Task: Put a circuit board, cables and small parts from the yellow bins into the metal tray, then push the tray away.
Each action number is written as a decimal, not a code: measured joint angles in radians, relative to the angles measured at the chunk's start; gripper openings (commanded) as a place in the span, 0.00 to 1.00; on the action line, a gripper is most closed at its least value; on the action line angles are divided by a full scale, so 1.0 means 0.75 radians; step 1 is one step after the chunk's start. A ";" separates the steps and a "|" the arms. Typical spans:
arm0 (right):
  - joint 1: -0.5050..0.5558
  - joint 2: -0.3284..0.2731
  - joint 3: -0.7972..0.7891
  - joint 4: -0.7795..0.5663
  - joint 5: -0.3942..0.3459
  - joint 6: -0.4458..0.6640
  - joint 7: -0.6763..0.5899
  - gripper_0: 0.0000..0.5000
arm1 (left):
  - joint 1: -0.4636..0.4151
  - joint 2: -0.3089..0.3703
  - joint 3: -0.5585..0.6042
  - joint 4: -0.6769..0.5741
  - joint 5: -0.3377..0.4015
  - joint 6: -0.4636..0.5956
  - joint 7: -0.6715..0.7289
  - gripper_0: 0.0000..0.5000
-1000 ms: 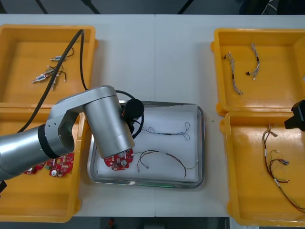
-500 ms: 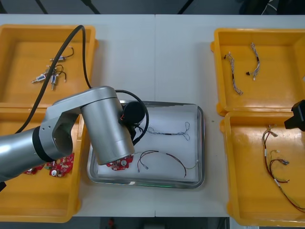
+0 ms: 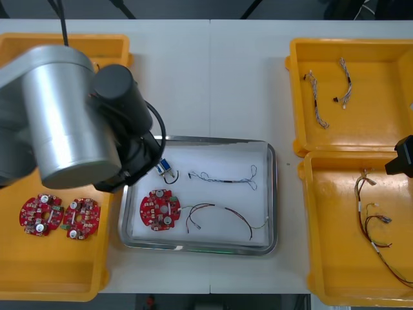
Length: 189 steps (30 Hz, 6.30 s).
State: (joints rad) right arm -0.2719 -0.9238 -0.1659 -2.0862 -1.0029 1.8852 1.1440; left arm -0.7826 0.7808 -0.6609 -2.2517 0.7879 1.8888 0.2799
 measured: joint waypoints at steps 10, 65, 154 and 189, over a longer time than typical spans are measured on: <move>0.000 0.000 0.000 0.000 0.000 0.000 0.000 1.00 | -0.008 0.321 0.309 -0.058 0.351 0.030 -0.706 1.00; -0.805 0.286 1.270 -0.021 0.049 -0.113 0.481 1.00 | 0.896 0.676 0.827 0.231 0.387 -0.654 -1.400 1.00; -0.631 0.793 1.710 0.284 0.679 -0.207 0.618 0.00 | 0.896 0.677 0.827 0.236 0.390 -0.656 -1.400 1.00; -1.005 0.673 1.725 0.490 0.626 -0.451 0.662 0.00 | 0.896 0.678 0.827 0.237 0.390 -0.656 -1.400 1.00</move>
State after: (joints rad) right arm -1.0258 -0.4192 1.1275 -1.7183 -0.5336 1.5467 1.6404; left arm -0.1104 1.2892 -0.0407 -2.0741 1.0805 1.3970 -0.7700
